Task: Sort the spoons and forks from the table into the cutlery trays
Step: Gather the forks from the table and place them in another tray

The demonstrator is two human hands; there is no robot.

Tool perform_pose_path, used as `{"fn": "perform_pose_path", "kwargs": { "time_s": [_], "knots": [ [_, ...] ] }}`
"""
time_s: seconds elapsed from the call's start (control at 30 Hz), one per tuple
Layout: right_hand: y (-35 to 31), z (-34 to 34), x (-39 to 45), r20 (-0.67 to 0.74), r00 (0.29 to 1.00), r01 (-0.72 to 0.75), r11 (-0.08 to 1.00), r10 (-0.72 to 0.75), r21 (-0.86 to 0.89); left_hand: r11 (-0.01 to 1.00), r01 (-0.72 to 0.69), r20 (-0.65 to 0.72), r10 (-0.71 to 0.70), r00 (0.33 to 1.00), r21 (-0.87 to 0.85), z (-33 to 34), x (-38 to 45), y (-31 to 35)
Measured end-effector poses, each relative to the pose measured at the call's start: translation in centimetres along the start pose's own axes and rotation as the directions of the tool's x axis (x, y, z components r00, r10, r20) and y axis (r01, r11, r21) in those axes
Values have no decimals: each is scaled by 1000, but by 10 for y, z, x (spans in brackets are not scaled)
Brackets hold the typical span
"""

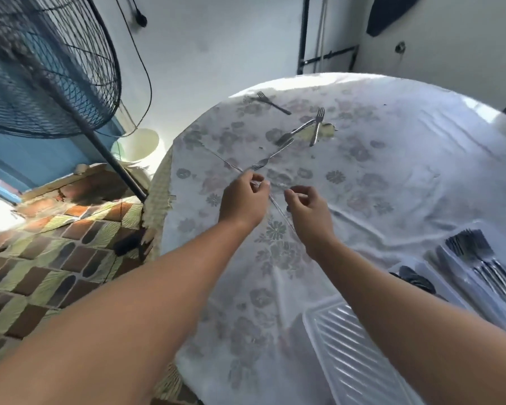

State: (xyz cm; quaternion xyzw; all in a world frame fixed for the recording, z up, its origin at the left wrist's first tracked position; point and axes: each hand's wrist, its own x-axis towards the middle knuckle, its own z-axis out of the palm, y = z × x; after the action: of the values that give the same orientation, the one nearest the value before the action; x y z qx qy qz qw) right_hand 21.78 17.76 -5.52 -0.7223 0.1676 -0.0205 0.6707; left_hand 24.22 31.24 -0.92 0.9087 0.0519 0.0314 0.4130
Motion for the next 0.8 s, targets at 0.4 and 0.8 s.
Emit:
{"fn": "perform_pose_path", "kwargs": {
  "time_s": [0.4, 0.8],
  "knots": [
    [-22, 72, 44, -223, 975, -26, 1000, 22, -16, 979, -197, 170, 186, 968, 48, -23, 119, -50],
    [-14, 65, 124, -253, 967, -53, 977, -1, -206, 925, -63, 266, -42, 963, 375, 34, 203, -60]
  ]
}}
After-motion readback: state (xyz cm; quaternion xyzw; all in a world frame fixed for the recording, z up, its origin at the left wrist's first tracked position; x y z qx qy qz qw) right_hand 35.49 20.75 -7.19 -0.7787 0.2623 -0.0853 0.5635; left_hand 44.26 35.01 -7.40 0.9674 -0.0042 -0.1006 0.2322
